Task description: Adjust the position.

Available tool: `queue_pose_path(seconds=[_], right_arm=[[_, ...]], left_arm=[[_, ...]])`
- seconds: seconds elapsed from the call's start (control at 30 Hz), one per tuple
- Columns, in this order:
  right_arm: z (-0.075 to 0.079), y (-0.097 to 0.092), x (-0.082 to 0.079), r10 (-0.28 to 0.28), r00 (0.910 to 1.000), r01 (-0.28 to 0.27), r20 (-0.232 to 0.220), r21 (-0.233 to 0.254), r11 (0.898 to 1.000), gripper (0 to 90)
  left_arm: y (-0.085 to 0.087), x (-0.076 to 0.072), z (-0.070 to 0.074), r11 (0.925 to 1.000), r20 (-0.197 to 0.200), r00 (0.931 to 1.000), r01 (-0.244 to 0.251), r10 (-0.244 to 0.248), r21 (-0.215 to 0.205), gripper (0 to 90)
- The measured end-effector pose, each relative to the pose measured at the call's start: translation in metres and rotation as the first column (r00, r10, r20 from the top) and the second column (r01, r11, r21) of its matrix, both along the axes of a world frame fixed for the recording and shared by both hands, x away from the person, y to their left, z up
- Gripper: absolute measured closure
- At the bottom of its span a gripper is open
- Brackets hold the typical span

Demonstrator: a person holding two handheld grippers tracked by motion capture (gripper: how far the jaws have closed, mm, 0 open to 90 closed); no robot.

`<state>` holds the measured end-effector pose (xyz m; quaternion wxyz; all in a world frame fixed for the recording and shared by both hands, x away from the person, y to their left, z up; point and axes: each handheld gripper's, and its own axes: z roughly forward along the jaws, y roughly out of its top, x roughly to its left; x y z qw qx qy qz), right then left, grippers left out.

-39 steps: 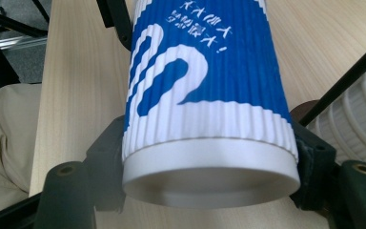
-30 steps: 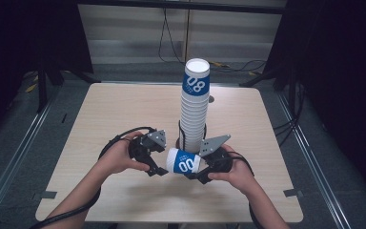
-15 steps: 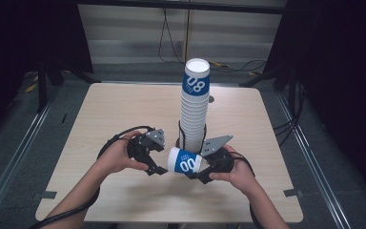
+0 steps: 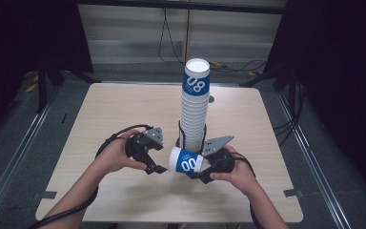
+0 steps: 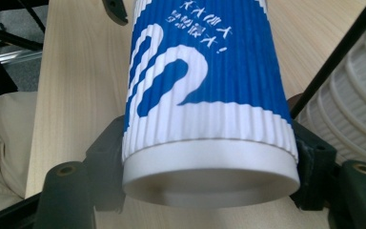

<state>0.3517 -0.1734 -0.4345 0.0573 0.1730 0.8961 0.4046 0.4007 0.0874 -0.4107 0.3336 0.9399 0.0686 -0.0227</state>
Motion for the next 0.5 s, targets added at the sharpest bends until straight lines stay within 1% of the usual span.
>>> queue_pose_path(seconds=[0.07,0.1,0.13,0.23,0.3,0.33,0.43,0.5], right_arm=[[-0.0003,-0.0004,0.0,-0.003,1.0,0.003,-0.003,0.005,1.0,29.3],[-0.0005,-0.0007,0.0002,-0.006,1.0,0.006,0.0,0.003,1.0,29.3],[-0.0007,-0.001,0.0003,-0.007,1.0,0.007,0.003,0.005,1.0,29.3],[-0.0004,-0.0015,-0.0003,-0.009,1.0,0.009,-0.002,0.012,1.0,29.3],[-0.0006,-0.0013,-0.0004,-0.007,1.0,0.007,-0.005,0.024,1.0,29.3],[-0.0005,-0.001,-0.0004,-0.011,0.9999,0.011,0.001,0.031,0.999,29.2],[-0.0001,-0.0006,-0.0002,-0.014,0.9999,0.014,-0.001,0.033,0.999,29.2],[-0.0001,0.0003,-0.0007,-0.002,1.0,0.002,-0.006,0.043,0.999,29.2]], left_arm=[[0.0,0.0001,-0.0003,0.9999,0.0,1.0,-0.003,0.003,-0.014,14.4],[0.0007,0.0015,0.0009,0.9999,-0.017,0.9998,0.013,-0.013,-0.006,14.4],[0.0006,0.0008,0.0001,0.9998,-0.011,0.9999,-0.001,0.001,-0.02,14.4],[0.0009,0.0019,-0.0005,0.9991,-0.01,0.9999,0.007,-0.008,-0.042,14.4],[-0.0001,0.0009,-0.002,0.9982,-0.018,0.9998,-0.004,0.002,-0.06,14.5],[-0.0006,0.0011,-0.0027,0.9977,-0.021,0.9998,0.002,-0.004,-0.068,14.4],[-0.0028,0.0012,-0.0046,0.9971,-0.025,0.9997,0.004,-0.006,-0.076,14.4],[-0.0039,0.0011,-0.0054,0.9967,-0.025,0.9997,-0.009,0.007,-0.08,14.4]])
